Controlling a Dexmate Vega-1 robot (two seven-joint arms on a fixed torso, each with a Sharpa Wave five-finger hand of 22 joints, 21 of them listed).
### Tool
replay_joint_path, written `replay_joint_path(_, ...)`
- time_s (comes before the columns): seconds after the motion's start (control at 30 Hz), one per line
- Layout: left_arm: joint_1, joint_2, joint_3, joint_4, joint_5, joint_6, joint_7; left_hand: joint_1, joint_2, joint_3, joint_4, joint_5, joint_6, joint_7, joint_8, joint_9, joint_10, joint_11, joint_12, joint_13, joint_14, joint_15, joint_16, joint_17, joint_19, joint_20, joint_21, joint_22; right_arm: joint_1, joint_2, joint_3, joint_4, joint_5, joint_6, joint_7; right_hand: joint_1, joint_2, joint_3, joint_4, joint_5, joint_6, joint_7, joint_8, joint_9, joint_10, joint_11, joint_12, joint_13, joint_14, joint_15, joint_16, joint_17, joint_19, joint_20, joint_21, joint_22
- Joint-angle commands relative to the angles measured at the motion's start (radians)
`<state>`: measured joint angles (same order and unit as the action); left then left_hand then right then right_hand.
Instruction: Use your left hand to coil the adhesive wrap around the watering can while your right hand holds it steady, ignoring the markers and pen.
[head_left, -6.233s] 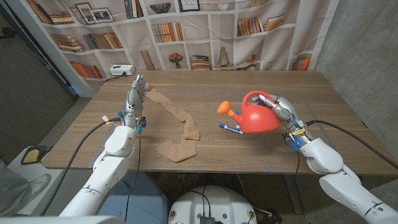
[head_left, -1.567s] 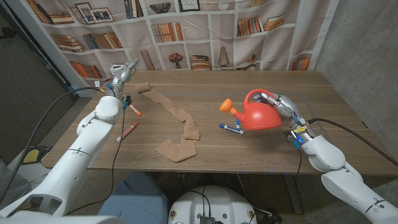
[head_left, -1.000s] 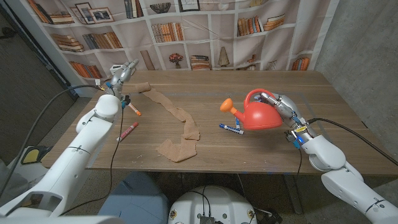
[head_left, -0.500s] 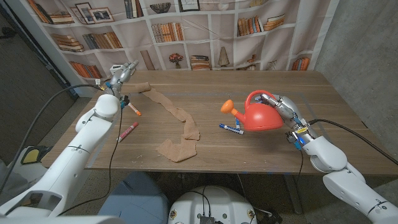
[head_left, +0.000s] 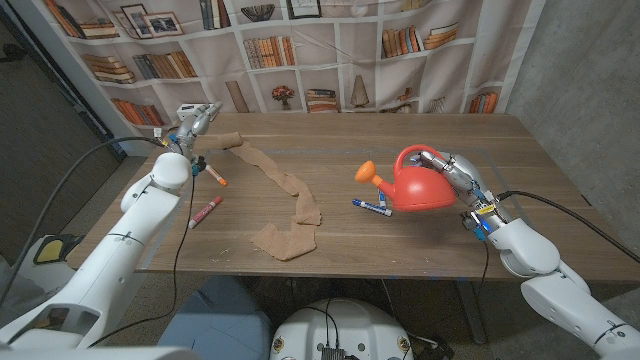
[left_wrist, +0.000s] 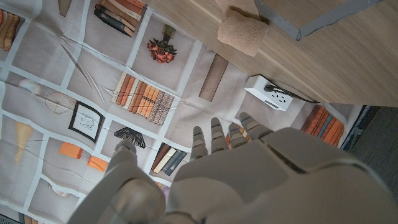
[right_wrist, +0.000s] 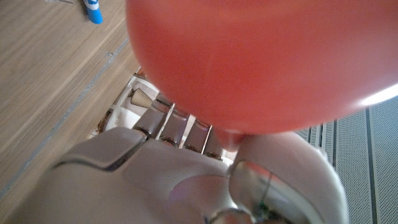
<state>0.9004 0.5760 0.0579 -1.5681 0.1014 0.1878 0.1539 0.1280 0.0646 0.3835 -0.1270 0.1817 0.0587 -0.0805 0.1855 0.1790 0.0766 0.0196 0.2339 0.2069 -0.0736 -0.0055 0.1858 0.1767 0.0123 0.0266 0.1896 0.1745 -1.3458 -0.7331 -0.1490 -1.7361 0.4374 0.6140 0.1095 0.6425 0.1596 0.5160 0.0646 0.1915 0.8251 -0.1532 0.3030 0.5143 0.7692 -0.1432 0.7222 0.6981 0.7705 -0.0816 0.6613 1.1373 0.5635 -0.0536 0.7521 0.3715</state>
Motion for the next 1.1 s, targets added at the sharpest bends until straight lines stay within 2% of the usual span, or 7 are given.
replay_joint_path(0.03,-0.029,0.013,0.028,0.033,0.052,0.022,-0.008,0.007,0.006,0.008,0.0,0.004,0.003,-0.009,0.003,0.003,-0.002,-0.006,-0.005,0.003,-0.002,-0.003,-0.002,0.004,0.001,-0.002,0.004,0.002,-0.006,-0.002,0.004,-0.003,-0.002,-0.002,-0.007,0.002,0.01,0.004,-0.002,-0.001,0.009,-0.005,0.0,0.004,0.003,0.0,0.008,0.003,0.012,-0.141,-0.005,0.007,0.0,-0.055,0.005,0.001)
replay_joint_path(0.3,-0.06,0.003,0.052,0.067,0.095,0.017,0.004,0.011,0.008,0.01,-0.002,0.004,-0.011,-0.01,-0.002,0.003,-0.007,-0.008,-0.006,0.003,-0.006,-0.008,-0.003,0.003,-0.004,-0.007,0.003,0.002,-0.018,-0.004,0.01,-0.009,-0.002,-0.003,-0.015,0.0,0.009,0.004,-0.004,-0.002,0.007,-0.003,-0.004,0.005,0.004,0.0,0.008,0.002,0.013,-0.141,-0.008,0.008,-0.003,-0.055,0.01,-0.003)
replay_joint_path(0.6,-0.09,0.005,0.08,0.085,0.167,0.058,0.006,0.015,0.008,0.013,-0.004,0.003,-0.029,-0.009,-0.006,0.003,-0.011,-0.013,-0.007,0.003,0.009,-0.008,0.002,0.004,-0.011,-0.011,0.001,0.002,-0.029,-0.004,0.014,-0.015,-0.007,0.003,-0.026,-0.001,0.01,0.004,-0.007,-0.002,0.013,-0.003,-0.005,0.005,0.008,0.0,0.007,0.0,0.016,-0.141,-0.011,0.009,-0.006,-0.055,0.015,-0.008)
replay_joint_path(0.7,-0.097,0.01,0.082,0.091,0.184,0.065,0.001,0.016,0.008,0.013,-0.004,0.003,-0.032,-0.009,-0.005,0.003,-0.012,-0.026,-0.008,0.003,0.016,-0.014,0.005,0.004,-0.011,-0.011,0.001,0.002,-0.033,-0.007,0.015,-0.019,-0.007,0.0,-0.027,-0.001,0.01,0.004,-0.008,-0.002,0.013,-0.002,-0.007,0.004,0.008,0.002,0.008,0.0,0.016,-0.141,-0.012,0.01,-0.007,-0.055,0.016,-0.009)
replay_joint_path(0.73,-0.11,0.016,0.088,0.104,0.193,0.062,-0.007,0.017,0.008,0.014,-0.004,0.002,-0.034,-0.009,-0.002,0.003,-0.004,-0.053,-0.004,0.003,0.038,-0.025,0.012,0.005,-0.01,-0.012,0.003,0.002,-0.034,-0.009,0.016,-0.019,-0.009,0.0,-0.026,-0.001,0.01,0.005,-0.009,-0.002,0.013,-0.002,-0.007,0.005,0.008,0.004,0.008,0.0,0.017,-0.142,-0.012,0.011,-0.006,-0.055,0.017,-0.01)
replay_joint_path(0.77,-0.112,0.018,0.091,0.104,0.204,0.068,-0.005,0.017,0.007,0.014,-0.004,0.002,-0.034,-0.01,-0.002,0.003,0.0,-0.056,-0.003,0.003,0.046,-0.028,0.014,0.005,-0.009,-0.013,0.003,0.001,-0.036,-0.01,0.016,-0.022,-0.009,-0.001,-0.028,-0.001,0.009,0.004,-0.009,-0.002,0.013,-0.002,-0.007,0.005,0.008,0.004,0.008,0.001,0.017,-0.141,-0.012,0.011,-0.007,-0.055,0.017,-0.01)
replay_joint_path(1.1,-0.129,0.023,0.098,0.122,0.261,0.1,-0.01,0.018,0.007,0.015,-0.005,0.002,-0.036,-0.007,-0.001,0.003,-0.006,-0.05,-0.005,0.004,0.051,-0.028,0.013,0.006,-0.005,-0.02,0.005,0.001,-0.036,-0.016,0.016,-0.029,-0.012,-0.006,-0.029,-0.002,0.01,0.005,-0.011,-0.002,0.012,-0.003,-0.01,0.006,0.008,0.004,0.008,0.001,0.018,-0.141,-0.016,0.012,-0.01,-0.055,0.021,-0.014)
